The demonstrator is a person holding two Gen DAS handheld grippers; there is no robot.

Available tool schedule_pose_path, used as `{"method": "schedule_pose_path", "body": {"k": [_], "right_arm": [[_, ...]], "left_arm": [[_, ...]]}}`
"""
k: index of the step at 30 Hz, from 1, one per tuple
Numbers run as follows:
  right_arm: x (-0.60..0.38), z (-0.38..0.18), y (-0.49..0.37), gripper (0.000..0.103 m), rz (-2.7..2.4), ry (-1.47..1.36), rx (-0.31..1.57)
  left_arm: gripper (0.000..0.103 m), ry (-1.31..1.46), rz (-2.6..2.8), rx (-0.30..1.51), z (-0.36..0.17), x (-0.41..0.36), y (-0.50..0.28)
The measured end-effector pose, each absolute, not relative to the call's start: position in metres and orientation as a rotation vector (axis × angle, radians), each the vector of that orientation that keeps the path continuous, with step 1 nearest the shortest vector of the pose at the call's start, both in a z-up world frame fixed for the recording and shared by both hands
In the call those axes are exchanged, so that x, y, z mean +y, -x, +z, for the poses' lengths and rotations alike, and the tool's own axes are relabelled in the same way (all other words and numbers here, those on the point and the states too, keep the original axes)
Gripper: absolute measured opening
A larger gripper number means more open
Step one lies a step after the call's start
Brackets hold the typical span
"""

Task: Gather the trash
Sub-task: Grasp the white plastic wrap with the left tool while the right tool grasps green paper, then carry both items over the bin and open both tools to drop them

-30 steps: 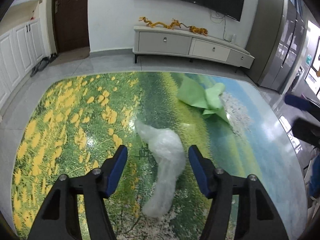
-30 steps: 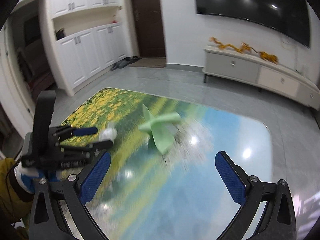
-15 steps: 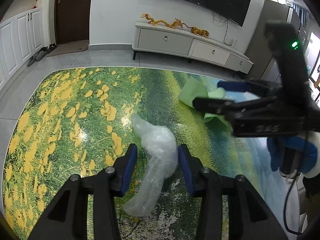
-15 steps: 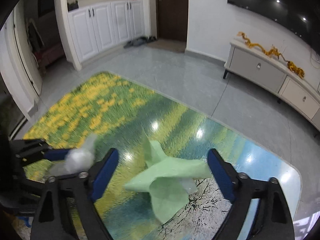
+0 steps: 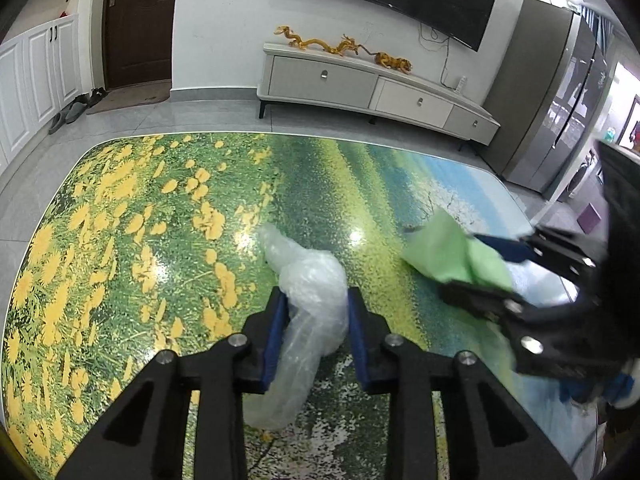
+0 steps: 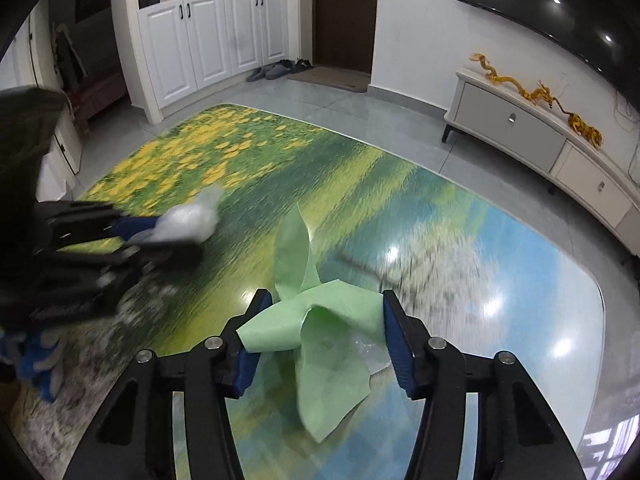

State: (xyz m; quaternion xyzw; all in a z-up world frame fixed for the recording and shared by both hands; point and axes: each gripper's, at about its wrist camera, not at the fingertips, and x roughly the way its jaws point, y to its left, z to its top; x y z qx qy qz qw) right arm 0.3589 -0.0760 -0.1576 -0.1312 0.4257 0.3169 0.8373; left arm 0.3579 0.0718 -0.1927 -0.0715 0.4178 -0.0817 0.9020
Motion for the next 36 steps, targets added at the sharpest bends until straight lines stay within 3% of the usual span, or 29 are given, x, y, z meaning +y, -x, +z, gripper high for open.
{"method": "schedule_pose_path", "body": {"k": [12,28,36], "right_arm": [[-0.150,-0.121,-0.247,0.051,0.600,0.021,0.888],[-0.195,-0.056,-0.116,0.052,0.563,-0.153,0.744],[-0.235,-0.028,-0.081,0.052,0.520,-0.226,0.639]], "left_arm": [[0.026,0.184,-0.214,0.829,-0.174,0.050,-0.284],[0.026,0.195,-0.170,0.700,-0.087,0.052,-0.129],[0.026,0.143,-0.157,0.634,-0.049,0.040,-0.094]]}}
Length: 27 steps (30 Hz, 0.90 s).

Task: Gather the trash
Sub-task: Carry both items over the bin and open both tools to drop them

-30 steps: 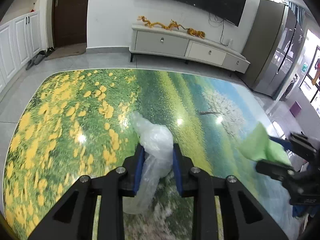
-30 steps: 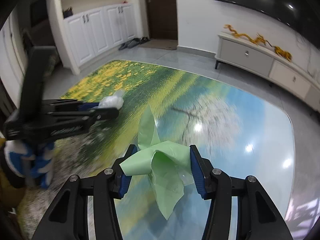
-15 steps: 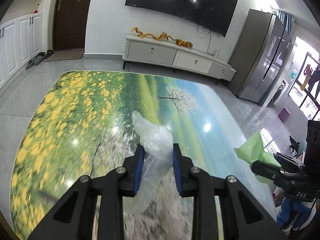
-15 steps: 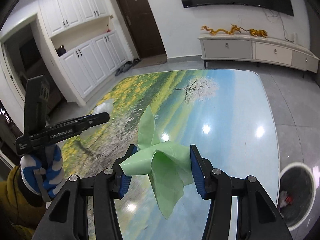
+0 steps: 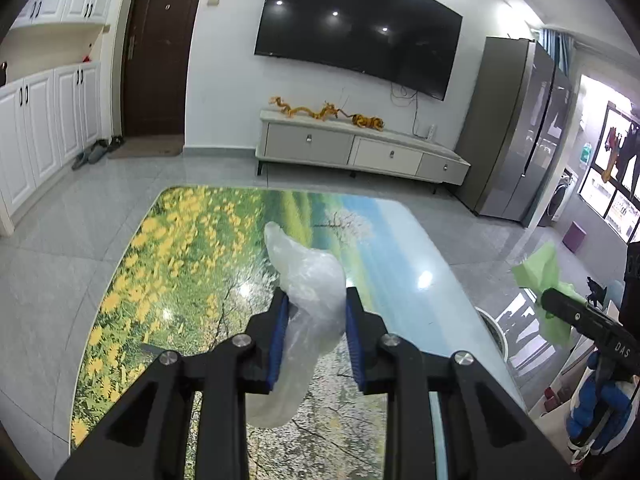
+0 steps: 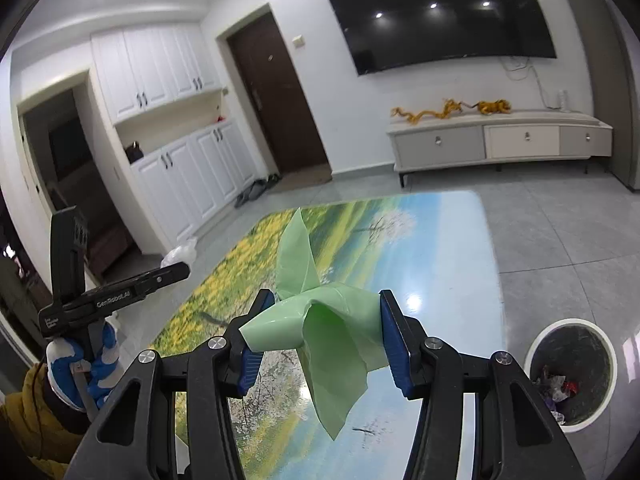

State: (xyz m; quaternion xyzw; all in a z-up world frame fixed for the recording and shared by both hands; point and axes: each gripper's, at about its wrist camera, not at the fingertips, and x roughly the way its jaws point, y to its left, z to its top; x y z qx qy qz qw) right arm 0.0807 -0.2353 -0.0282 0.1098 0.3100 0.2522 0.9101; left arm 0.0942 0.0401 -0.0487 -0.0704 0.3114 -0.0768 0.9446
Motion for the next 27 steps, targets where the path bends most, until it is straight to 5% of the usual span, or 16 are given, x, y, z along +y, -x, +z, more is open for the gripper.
{"method": "schedule_pose_path", "body": {"k": [9,27], "right_arm": [[-0.305,-0.038,-0.070,0.052,0.433,-0.333,0.586],[-0.483,-0.166,-0.099,0.054,0.053,-0.614,0.728]], "left_arm": [[0.026,0.034,-0.267,0.660,-0.040,-0.031,-0.100],[0.026,-0.254,-0.632,0.878,-0.116,-0.298,-0.186]]}}
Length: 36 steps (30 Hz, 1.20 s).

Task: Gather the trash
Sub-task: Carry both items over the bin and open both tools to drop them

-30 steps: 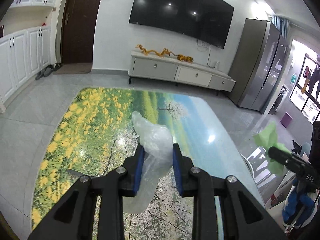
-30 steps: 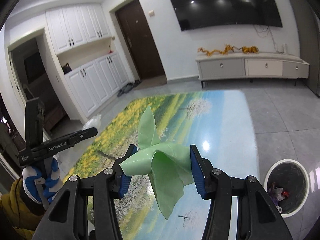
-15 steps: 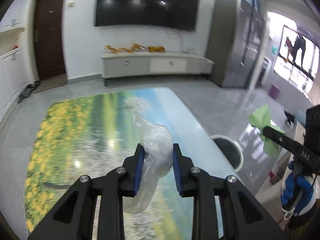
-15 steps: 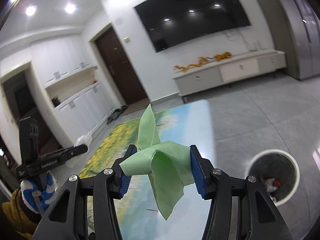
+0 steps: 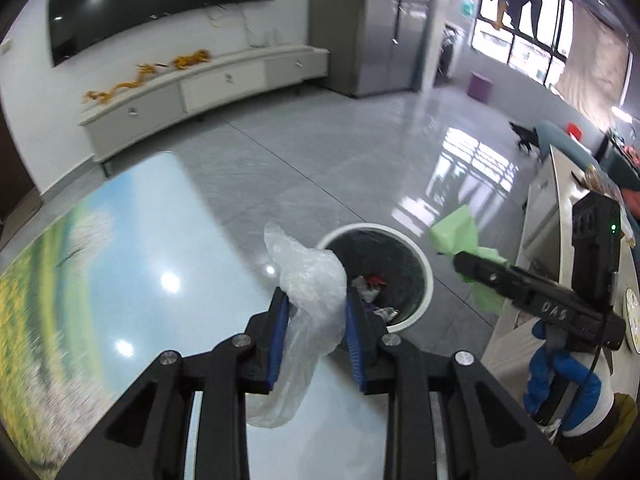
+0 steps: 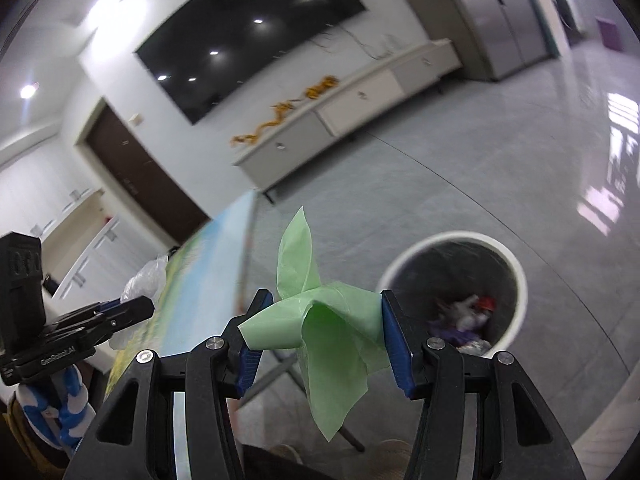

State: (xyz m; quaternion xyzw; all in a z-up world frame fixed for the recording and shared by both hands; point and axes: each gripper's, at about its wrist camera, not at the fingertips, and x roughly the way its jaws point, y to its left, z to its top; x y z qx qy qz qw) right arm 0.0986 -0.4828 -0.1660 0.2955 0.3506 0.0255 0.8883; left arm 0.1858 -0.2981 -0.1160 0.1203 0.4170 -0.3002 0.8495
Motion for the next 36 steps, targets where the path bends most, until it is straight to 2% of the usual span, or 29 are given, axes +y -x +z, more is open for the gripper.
{"method": "schedule_pose_path", "body": {"k": [6,15,16,17,19,28,34,36], "right_arm": [[-0.517,-0.205,-0.133,0.056,-0.020,-0.644,0.810],[-0.547,-0.260,-0.178,0.061,-0.111,-0.685,0.904],[-0.549,-0.265,-0.181,0.063,-0.132,-0.678,0.914],[-0.552,-0.267,-0.182,0.065,-0.142,-0.674,0.919],[-0.555,-0.270,-0.183,0.066,-0.167,-0.663,0.927],[-0.549,-0.253,-0.180,0.074,-0.215,-0.584,0.922],[-0.524,-0.203,-0.166,0.079,-0.239,-0.522,0.837],[-0.508,-0.179,-0.160,0.083,-0.245,-0.481,0.799]], "left_arm": [[0.028,-0.228,-0.681,0.965,-0.151,-0.367,-0.228],[0.030,-0.168,-0.683,1.017,-0.192,-0.417,-0.283],[0.037,-0.164,-0.688,1.025,-0.196,-0.421,-0.287],[0.051,-0.157,-0.690,1.035,-0.201,-0.425,-0.289],[0.060,-0.130,-0.688,1.042,-0.206,-0.426,-0.294],[0.061,-0.078,-0.678,1.019,-0.191,-0.413,-0.291],[0.062,-0.111,-0.564,0.843,-0.137,-0.365,-0.267],[0.068,-0.121,-0.522,0.790,-0.120,-0.346,-0.256]]}}
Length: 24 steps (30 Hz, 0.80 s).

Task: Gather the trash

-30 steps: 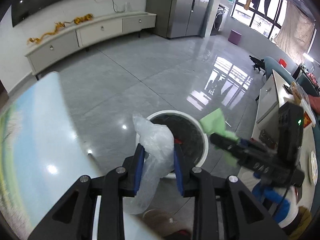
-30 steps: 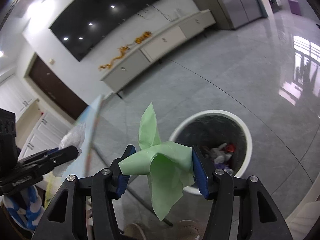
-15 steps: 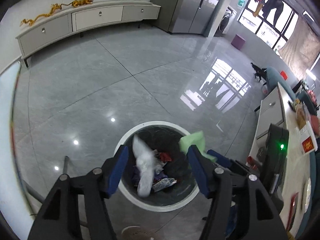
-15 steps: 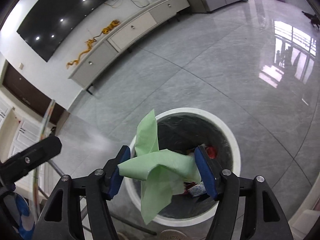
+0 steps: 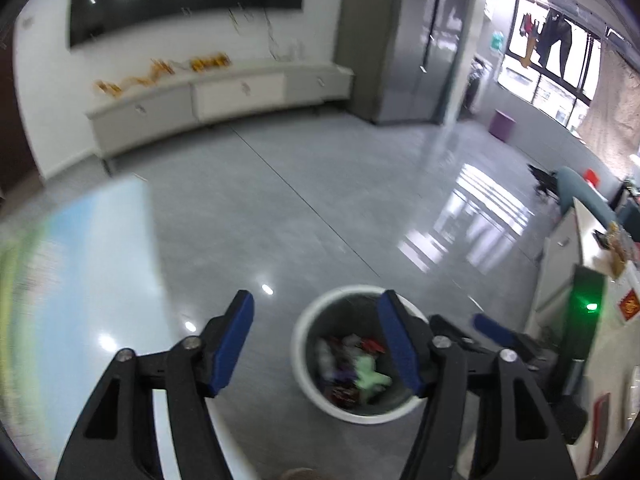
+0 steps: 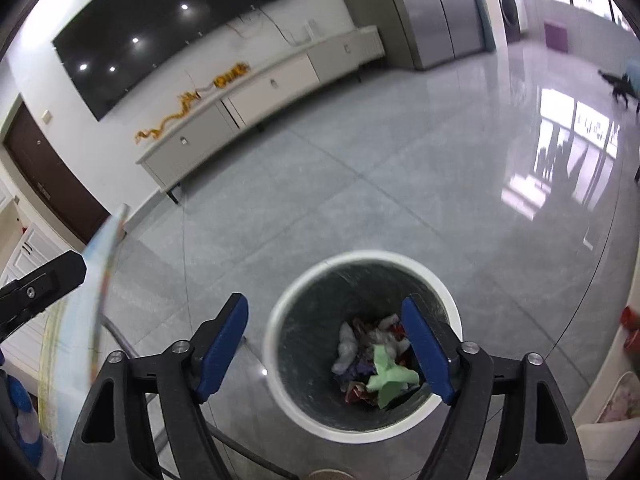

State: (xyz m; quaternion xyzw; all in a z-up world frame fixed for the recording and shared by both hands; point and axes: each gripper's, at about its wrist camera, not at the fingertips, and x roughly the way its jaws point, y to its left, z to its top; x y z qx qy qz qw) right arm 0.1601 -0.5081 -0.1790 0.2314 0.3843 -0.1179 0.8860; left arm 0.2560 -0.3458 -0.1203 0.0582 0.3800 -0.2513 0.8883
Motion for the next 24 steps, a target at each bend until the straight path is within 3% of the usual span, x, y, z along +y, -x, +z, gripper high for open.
{"method": "schedule_pose_path", "body": {"k": [11,17,24], "right_arm": [[-0.384,-0.074,-0.142,0.099,-0.130,-0.266,0.635],[-0.318,-0.040,-0.129,0.102,-0.067,-0.179,0.566],[-0.263,-0.020,-0.106,0.102,-0.028,-0.086,0.525]], "left_arm": [[0.078,-0.103,-0.258,0.522,-0.035,-0.195,-0.185],[0.088,-0.062,-0.134,0.436,-0.010,-0.122,-0.152],[0.089,-0.005,-0.004,0.398,-0.001,-0.055,-0.123]]}}
